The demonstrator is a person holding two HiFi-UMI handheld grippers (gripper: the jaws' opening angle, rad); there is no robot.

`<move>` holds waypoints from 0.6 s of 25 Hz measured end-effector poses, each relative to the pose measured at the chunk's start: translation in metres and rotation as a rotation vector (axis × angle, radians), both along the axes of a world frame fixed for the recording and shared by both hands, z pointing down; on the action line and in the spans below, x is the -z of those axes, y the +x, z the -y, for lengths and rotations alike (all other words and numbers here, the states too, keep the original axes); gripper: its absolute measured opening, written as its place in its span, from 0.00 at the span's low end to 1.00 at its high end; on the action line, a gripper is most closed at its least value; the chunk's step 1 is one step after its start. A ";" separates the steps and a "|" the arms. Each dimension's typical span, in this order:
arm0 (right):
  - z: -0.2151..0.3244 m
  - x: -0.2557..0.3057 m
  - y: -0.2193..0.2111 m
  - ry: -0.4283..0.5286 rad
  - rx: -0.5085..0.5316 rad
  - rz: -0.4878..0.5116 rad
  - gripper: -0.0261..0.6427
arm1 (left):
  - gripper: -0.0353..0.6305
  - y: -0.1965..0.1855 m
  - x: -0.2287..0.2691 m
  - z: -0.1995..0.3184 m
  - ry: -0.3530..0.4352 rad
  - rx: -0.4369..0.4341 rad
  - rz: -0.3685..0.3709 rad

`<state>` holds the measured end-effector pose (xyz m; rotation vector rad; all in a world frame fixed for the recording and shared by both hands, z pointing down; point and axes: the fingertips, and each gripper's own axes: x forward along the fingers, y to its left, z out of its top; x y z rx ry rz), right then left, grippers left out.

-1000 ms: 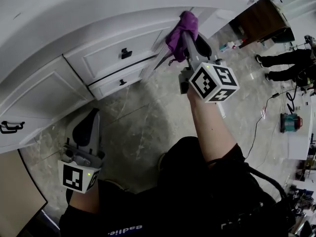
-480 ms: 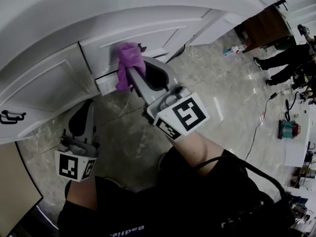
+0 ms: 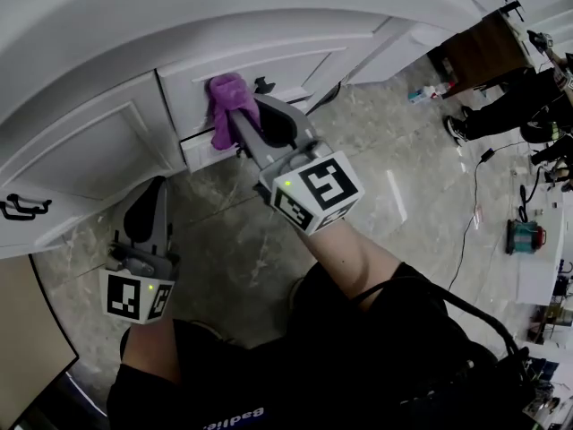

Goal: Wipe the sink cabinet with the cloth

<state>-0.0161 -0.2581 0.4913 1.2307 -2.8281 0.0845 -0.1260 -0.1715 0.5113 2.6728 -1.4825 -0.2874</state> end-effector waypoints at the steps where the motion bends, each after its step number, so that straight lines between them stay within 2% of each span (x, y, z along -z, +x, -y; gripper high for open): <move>1: 0.003 0.000 0.013 0.007 -0.022 -0.005 0.13 | 0.06 0.001 -0.001 0.000 -0.002 -0.004 0.000; 6: 0.010 0.000 0.067 0.039 -0.090 -0.042 0.12 | 0.06 0.012 -0.007 0.003 -0.013 -0.029 0.002; 15: 0.051 -0.015 0.171 -0.008 -0.306 -0.073 0.13 | 0.06 0.022 -0.015 0.005 -0.036 -0.051 0.015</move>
